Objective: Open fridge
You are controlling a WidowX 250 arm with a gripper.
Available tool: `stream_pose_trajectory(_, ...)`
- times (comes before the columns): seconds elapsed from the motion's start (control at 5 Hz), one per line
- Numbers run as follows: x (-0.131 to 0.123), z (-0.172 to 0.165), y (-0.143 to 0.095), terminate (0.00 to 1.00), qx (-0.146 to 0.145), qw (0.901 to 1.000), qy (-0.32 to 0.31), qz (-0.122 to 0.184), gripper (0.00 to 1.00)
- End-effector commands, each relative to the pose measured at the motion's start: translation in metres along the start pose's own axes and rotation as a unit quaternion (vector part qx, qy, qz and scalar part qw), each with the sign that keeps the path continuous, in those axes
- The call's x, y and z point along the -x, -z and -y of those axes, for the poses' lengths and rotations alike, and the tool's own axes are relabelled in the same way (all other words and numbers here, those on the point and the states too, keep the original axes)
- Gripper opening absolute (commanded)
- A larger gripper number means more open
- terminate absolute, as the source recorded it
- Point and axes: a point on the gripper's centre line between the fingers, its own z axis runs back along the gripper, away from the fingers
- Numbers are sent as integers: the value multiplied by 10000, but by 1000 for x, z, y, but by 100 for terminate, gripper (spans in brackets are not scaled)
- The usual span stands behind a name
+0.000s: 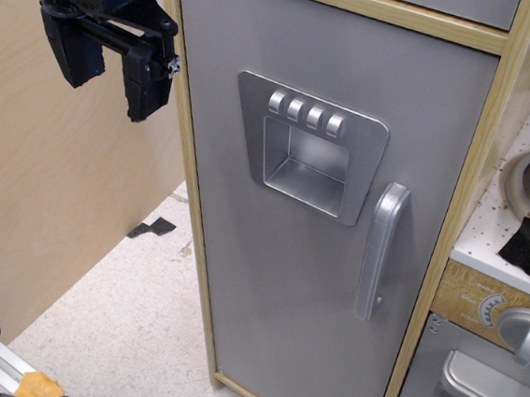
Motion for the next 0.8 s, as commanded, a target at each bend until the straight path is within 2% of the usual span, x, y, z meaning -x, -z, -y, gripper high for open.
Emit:
stream_pose_trajectory(0.0, 0, 0, 0, 0, 0, 10000, 0, 0, 100)
stream_pose_trajectory(0.2, -16, 21, 13, 0, 114, 9998, -75, 138, 100)
stream_pose_trajectory(0.4, -32, 46, 30, 0, 206, 9997, -102, 117, 100)
stream_pose_trajectory(0.6, -48, 76, 46, 0, 431, 9988, -67, 236, 100)
